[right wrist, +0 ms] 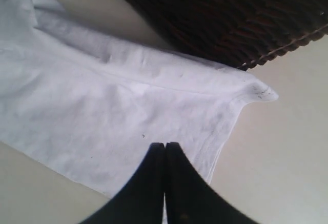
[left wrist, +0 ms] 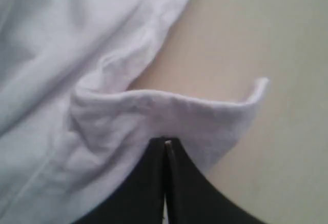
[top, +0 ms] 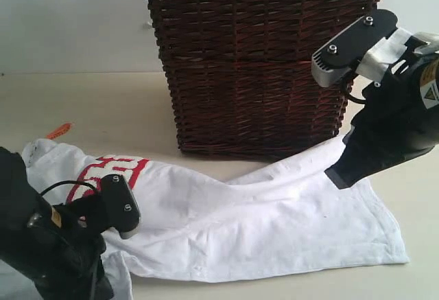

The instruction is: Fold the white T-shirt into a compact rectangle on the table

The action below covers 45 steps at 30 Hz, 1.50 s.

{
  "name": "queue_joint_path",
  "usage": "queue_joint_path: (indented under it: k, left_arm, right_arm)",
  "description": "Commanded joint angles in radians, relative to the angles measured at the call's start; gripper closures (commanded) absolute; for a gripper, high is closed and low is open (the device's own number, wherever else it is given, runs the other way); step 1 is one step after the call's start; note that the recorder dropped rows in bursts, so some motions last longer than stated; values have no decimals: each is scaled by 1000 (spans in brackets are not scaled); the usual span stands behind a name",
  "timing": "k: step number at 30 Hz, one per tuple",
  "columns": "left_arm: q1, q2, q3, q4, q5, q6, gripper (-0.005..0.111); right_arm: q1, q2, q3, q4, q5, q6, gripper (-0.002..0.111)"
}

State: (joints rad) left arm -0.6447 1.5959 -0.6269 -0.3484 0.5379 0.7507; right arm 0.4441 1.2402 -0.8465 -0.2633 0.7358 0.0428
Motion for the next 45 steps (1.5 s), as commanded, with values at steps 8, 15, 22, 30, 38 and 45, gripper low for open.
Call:
queue_joint_path:
  k: [8, 15, 22, 30, 38, 45]
  left_arm:
    - [-5, 180, 4, 0, -258, -75, 107]
    - [-5, 192, 9, 1, 14, -102, 107]
    - [-5, 192, 53, -7, 172, -102, 107]
    - [-5, 164, 55, -37, 369, -105, 107]
    - [-5, 12, 46, -7, 375, -105, 107]
    - [-5, -183, 23, -7, 74, -239, 107]
  right_arm:
    - [-2, -6, 4, 2, -35, -7, 108]
    - [-2, -6, 4, 2, -43, -7, 108]
    - [-2, -6, 4, 28, -37, -15, 108]
    - [-2, -6, 4, 28, -29, -15, 108]
    - [-2, 2, 4, 162, -29, -126, 108]
    - [-2, 74, 4, 285, 22, -260, 108]
